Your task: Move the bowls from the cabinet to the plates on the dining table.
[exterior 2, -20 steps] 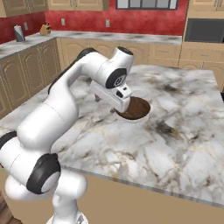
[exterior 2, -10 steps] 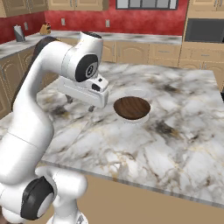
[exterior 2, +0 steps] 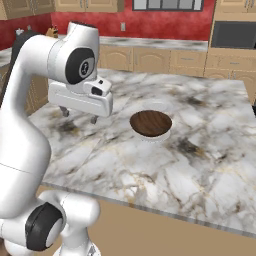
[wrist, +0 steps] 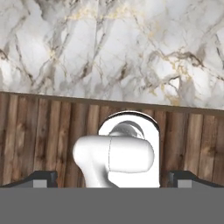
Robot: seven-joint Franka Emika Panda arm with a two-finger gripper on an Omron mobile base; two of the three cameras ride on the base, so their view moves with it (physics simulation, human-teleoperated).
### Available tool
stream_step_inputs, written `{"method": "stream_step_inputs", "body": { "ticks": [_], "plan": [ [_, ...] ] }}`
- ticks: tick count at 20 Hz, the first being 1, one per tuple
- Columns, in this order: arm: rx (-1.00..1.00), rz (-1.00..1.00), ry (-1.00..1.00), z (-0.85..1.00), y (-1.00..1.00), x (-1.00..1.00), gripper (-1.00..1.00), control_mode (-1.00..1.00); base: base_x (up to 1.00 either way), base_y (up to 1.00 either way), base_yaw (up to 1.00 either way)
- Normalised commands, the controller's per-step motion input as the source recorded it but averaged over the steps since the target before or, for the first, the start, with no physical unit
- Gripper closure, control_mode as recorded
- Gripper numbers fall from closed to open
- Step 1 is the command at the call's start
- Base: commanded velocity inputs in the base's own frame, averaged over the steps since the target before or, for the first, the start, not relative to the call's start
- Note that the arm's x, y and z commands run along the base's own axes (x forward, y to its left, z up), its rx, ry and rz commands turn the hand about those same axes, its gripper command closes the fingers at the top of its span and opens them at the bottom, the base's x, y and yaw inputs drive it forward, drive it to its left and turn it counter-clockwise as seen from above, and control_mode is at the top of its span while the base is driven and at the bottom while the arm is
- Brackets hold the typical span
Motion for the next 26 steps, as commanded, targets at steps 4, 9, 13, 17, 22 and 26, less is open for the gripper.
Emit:
{"method": "stream_step_inputs", "body": {
  "ticks": [4, 9, 13, 17, 22, 26],
  "plan": [
    [0.00, 0.00, 0.00, 0.00, 0.00, 0.00, -1.00, -1.00, 0.00, 0.00, 0.00],
    [0.00, 0.00, 0.00, 0.00, 0.01, 0.00, -1.00, -1.00, 0.00, 0.00, 0.00],
    [0.00, 0.00, 0.00, 0.00, 0.06, -0.12, -1.00, -1.00, 0.00, 0.00, 0.00],
    [0.00, 0.00, 0.00, 0.00, 0.00, 0.00, -1.00, 1.00, -0.30, 0.15, 0.06],
    [0.00, 0.00, 0.00, 0.00, 0.00, 0.00, -1.00, 1.00, -0.41, 0.31, 0.24],
    [0.00, 0.00, 0.00, 0.00, 0.00, 0.00, -1.00, 1.00, -0.37, 0.15, 0.48]
  ]
}}
